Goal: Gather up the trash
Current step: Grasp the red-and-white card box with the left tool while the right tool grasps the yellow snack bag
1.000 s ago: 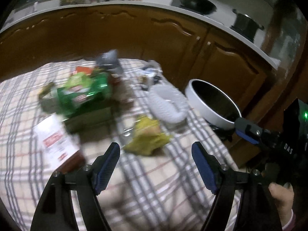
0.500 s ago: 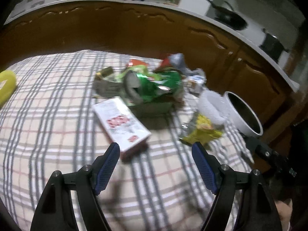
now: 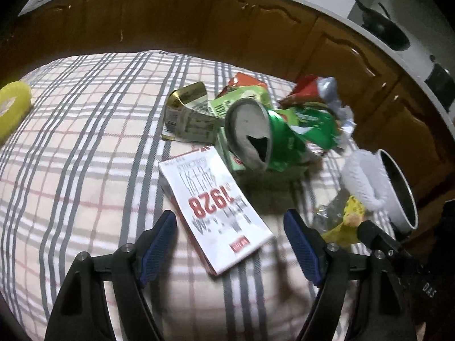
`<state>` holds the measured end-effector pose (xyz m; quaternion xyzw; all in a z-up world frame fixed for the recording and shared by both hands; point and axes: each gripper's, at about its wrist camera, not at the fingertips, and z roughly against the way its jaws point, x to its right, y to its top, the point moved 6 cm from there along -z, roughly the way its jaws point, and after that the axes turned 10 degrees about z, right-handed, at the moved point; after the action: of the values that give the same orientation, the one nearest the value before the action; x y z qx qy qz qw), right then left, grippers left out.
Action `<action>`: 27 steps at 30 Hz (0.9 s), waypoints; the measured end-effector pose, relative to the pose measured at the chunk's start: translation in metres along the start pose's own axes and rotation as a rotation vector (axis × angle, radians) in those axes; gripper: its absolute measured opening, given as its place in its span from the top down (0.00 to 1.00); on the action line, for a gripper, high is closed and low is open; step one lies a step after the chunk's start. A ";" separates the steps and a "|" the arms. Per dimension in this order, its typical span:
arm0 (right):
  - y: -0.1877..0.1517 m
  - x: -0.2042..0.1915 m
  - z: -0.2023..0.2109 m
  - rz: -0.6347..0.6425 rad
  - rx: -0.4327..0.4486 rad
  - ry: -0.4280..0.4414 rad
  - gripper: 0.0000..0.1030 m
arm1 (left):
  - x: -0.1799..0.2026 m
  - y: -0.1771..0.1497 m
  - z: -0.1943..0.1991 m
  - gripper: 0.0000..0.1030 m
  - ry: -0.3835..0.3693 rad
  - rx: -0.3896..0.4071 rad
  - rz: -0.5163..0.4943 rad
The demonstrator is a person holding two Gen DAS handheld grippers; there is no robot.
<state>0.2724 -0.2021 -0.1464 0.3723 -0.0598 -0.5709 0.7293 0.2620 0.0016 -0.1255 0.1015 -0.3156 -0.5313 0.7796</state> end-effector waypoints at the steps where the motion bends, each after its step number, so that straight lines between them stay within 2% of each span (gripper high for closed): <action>1: 0.001 0.000 -0.004 0.001 -0.011 0.006 0.32 | -0.002 -0.001 -0.003 0.33 0.010 0.000 -0.004; 2: 0.001 -0.002 -0.009 0.005 -0.025 0.012 0.43 | -0.002 -0.001 -0.006 0.35 0.005 -0.005 -0.011; 3: 0.000 -0.002 -0.011 0.006 -0.032 0.015 0.49 | -0.002 -0.002 -0.006 0.35 -0.004 0.001 -0.018; 4: -0.001 -0.003 -0.013 0.011 -0.037 0.019 0.50 | -0.003 -0.002 -0.005 0.38 -0.007 0.006 -0.025; 6: -0.002 -0.005 -0.012 0.025 -0.037 0.020 0.62 | -0.002 -0.004 -0.001 0.46 -0.013 0.023 -0.061; 7: -0.004 -0.006 -0.010 0.032 -0.035 0.017 0.63 | -0.002 -0.005 0.001 0.47 -0.013 0.027 -0.077; 8: -0.003 -0.006 -0.009 0.034 -0.032 0.018 0.69 | -0.002 -0.007 0.003 0.47 -0.016 0.028 -0.091; 17: -0.007 -0.015 0.013 0.065 -0.001 0.014 0.73 | -0.002 -0.027 0.034 0.50 -0.071 0.027 -0.156; 27: -0.010 0.000 0.052 0.025 0.061 -0.016 0.73 | 0.035 -0.055 0.061 0.53 -0.153 0.010 -0.262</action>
<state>0.2378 -0.2275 -0.1155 0.3891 -0.0875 -0.5627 0.7241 0.1916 -0.0418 -0.0911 0.1048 -0.3609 -0.6333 0.6766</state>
